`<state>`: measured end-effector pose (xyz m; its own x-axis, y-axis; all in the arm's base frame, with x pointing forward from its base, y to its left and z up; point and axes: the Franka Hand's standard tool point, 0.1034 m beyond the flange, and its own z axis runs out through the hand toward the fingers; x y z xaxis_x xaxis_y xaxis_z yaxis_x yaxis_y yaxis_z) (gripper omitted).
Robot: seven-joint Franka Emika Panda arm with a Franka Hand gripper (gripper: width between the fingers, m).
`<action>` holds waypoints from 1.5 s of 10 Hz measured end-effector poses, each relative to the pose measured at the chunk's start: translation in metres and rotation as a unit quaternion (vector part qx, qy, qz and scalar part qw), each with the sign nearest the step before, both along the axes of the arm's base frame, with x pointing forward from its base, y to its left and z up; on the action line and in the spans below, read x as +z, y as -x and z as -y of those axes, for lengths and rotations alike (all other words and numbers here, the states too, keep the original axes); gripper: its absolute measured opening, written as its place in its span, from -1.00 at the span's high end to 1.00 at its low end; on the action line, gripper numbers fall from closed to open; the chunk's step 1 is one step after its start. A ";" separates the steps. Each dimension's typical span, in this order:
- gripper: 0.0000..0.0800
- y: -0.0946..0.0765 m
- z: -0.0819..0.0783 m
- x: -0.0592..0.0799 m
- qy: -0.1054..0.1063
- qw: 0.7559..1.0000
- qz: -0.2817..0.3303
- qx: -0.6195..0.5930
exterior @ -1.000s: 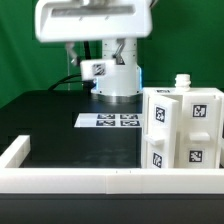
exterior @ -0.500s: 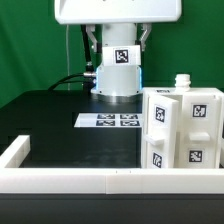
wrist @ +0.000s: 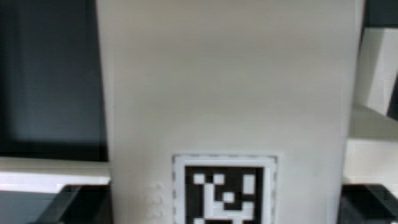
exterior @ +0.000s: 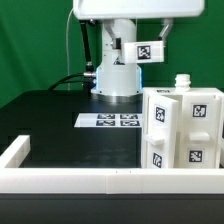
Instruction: Assemble cabinet
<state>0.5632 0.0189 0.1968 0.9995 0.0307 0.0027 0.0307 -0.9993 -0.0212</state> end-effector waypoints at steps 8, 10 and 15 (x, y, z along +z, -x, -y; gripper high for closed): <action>-0.40 -0.023 -0.034 -0.017 0.003 1.000 -0.002 -0.007; -0.40 -0.025 -0.047 -0.019 0.002 1.000 -0.001 0.002; -0.40 -0.026 -0.048 -0.036 0.002 1.000 0.020 0.004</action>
Offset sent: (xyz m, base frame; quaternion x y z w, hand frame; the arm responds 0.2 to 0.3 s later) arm 0.0116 0.0076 -0.0155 -0.0229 0.0136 0.0483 0.9985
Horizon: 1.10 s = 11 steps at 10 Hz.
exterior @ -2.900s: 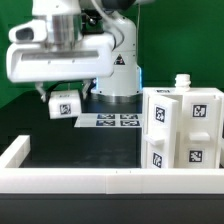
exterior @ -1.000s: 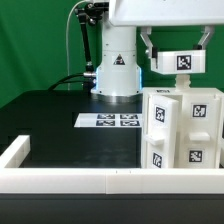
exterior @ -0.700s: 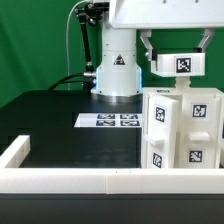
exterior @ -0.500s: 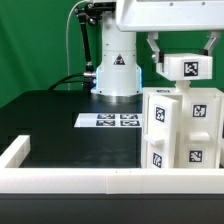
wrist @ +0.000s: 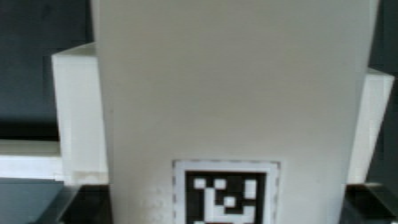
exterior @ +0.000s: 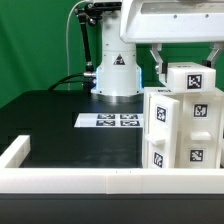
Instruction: Assemble cabinet
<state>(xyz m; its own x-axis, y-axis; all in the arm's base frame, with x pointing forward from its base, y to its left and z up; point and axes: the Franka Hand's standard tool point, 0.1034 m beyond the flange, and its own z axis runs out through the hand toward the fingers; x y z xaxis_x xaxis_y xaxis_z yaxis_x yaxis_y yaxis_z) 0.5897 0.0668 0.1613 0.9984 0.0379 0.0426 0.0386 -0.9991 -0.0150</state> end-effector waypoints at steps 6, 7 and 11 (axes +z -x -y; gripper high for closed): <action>-0.40 -0.001 0.003 0.000 -0.002 0.999 0.033 0.008; -0.40 -0.001 0.003 0.000 -0.002 0.999 0.033 0.007; -0.40 -0.001 0.001 0.000 -0.019 0.987 0.029 -0.158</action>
Offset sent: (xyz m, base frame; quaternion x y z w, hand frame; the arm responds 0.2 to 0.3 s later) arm 0.0000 0.0000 0.0000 0.0000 0.0000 0.0000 1.0000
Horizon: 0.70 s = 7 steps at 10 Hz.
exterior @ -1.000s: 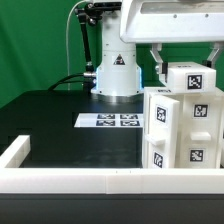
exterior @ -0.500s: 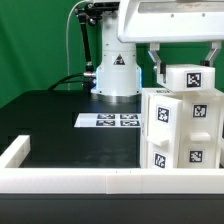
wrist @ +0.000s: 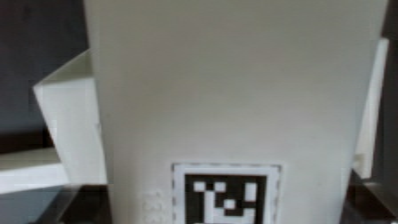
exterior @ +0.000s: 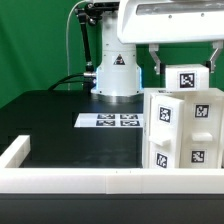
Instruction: Assemble cabinet
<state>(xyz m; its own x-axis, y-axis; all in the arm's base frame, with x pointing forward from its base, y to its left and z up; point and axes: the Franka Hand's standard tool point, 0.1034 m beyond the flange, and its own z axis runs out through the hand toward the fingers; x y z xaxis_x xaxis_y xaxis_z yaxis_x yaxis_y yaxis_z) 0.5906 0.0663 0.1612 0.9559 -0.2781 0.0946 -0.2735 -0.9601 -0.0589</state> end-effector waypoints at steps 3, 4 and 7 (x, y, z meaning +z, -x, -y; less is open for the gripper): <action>-0.40 0.000 -0.004 -0.001 -0.026 0.984 -0.004 -0.178; -0.40 0.000 -0.005 -0.001 -0.028 0.980 -0.005 -0.199; -0.40 0.000 -0.007 -0.002 -0.055 0.934 -0.013 -0.354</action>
Offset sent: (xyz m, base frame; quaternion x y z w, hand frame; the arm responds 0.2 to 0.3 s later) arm -0.0062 0.0009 -0.0059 -0.0051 -0.0018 0.1802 0.9836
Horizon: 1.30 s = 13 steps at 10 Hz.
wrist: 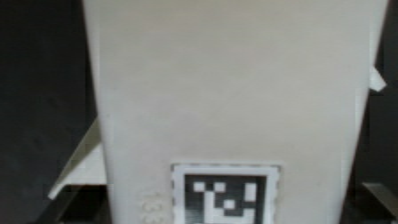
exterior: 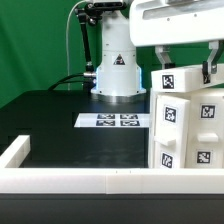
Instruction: Assemble cabinet
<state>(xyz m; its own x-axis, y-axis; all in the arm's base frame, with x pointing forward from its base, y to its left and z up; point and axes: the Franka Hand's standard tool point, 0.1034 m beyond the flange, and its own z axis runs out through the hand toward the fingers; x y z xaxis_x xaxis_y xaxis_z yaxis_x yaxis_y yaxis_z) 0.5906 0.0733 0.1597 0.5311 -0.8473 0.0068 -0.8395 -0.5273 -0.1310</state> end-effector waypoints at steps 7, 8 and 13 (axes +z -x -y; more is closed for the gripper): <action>-0.40 -0.002 -0.005 0.000 -0.053 0.949 -0.018 -0.309; -0.40 -0.002 -0.006 0.000 -0.063 0.928 -0.024 -0.368; -0.90 -0.005 -0.009 0.004 -0.094 0.904 -0.033 -0.417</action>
Offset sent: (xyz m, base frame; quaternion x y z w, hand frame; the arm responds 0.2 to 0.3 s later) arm -0.0038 -0.0019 -0.0070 -0.0081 0.0070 0.2376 0.9713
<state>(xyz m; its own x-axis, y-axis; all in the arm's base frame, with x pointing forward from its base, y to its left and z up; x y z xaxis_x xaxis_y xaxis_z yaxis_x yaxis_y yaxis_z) 0.5954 0.0826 0.1641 -0.2979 -0.9359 -0.1882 -0.9440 0.3181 -0.0874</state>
